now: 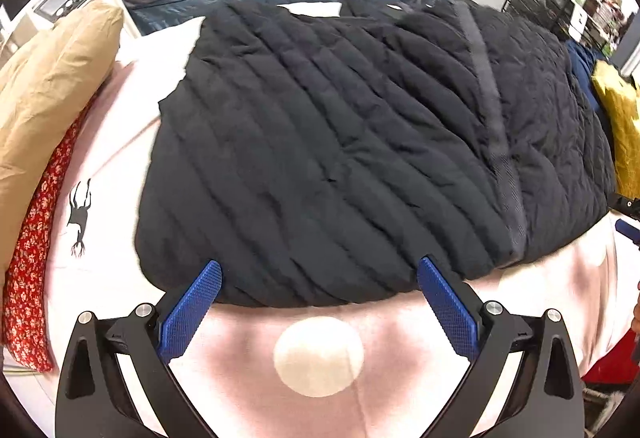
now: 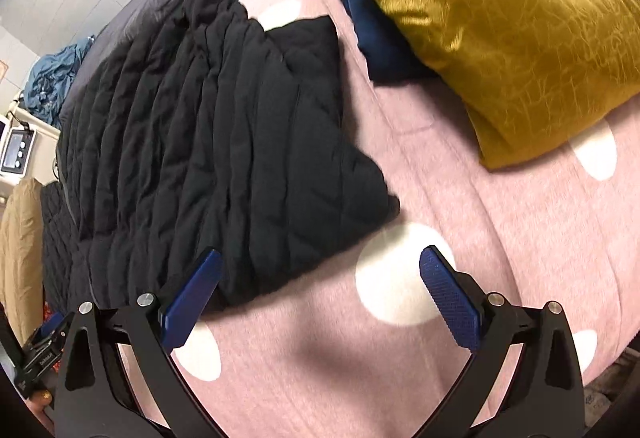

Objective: Fold large clothes

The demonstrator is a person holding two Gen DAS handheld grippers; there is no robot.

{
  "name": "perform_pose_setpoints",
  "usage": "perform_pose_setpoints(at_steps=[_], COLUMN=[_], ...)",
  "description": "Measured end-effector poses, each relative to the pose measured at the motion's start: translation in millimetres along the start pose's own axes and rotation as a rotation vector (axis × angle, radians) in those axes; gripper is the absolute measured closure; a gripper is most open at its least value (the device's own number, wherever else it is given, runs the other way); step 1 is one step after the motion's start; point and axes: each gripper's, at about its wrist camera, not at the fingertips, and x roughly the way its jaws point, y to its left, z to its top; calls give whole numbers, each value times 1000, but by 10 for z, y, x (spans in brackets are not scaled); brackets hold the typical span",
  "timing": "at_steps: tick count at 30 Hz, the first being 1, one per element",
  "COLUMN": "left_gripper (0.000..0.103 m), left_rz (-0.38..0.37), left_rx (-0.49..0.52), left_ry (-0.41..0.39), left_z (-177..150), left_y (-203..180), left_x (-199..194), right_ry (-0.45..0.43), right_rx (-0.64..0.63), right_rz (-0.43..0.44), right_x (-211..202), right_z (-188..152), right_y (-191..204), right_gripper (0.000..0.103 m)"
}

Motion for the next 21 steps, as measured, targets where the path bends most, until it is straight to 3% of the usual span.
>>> perform_pose_setpoints(at_steps=[6, 10, 16, 21], left_gripper=[6, 6, 6, 5], left_rz=[-119, -185, -179, -330], left_rx=[-164, -216, -235, -321], left_ry=[7, 34, 49, 155], left_z=[266, 478, 759, 866], left_y=[608, 788, 992, 1224], left_x=[137, 301, 657, 1096], right_ry=[39, 62, 131, 163], right_rx=[4, -24, -50, -52], right_rz=[73, 86, 87, 110], right_x=[220, 375, 726, 972], right_z=[378, 575, 784, 903], right_y=[-20, -20, 49, 61], right_gripper=[5, 5, 5, 5])
